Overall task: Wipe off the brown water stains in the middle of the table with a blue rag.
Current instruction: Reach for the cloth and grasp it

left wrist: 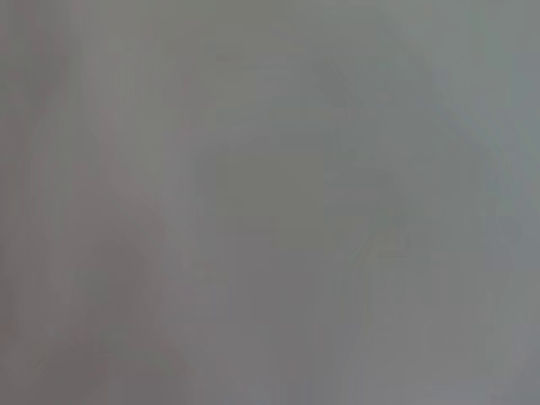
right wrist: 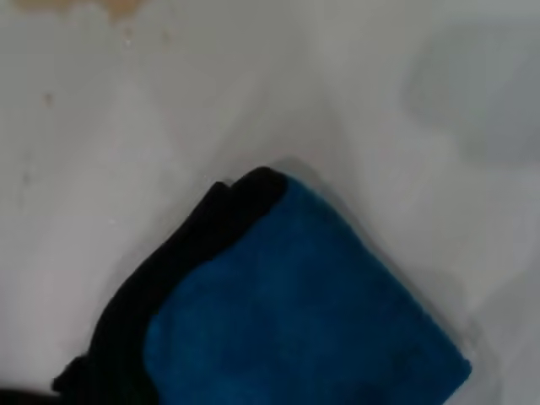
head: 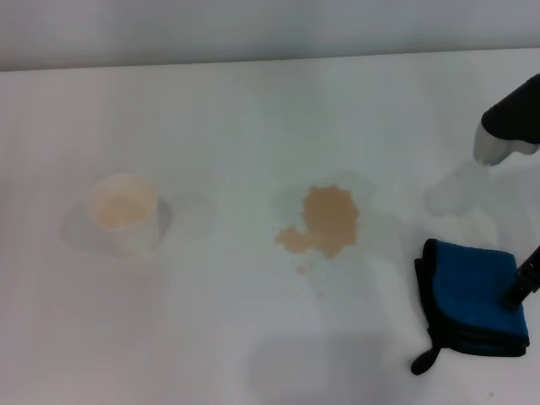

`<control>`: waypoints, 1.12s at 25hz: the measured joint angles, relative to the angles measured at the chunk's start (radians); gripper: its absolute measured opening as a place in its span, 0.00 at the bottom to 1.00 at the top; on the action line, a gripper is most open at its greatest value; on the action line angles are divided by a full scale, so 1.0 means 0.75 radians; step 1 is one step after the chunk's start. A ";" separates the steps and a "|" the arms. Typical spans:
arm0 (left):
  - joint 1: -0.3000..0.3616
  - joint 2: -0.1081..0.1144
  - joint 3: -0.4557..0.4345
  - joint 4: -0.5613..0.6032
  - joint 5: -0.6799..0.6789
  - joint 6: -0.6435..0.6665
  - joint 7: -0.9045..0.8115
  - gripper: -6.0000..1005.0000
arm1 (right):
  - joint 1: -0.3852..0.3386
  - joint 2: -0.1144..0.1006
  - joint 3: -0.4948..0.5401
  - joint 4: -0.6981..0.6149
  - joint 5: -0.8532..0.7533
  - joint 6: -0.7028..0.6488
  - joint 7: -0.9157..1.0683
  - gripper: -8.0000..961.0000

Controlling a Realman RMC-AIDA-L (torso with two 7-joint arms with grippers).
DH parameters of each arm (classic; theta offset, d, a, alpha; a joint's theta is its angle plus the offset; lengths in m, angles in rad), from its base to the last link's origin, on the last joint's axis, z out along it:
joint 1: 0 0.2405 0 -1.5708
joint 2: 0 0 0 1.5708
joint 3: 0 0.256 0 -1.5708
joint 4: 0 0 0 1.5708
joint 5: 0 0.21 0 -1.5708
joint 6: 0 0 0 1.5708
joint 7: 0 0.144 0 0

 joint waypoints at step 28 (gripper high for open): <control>-0.035 0.002 0.008 -0.004 0.007 0.010 0.004 0.87 | 0.063 0.002 0.010 0.127 0.082 -0.052 -0.064 0.62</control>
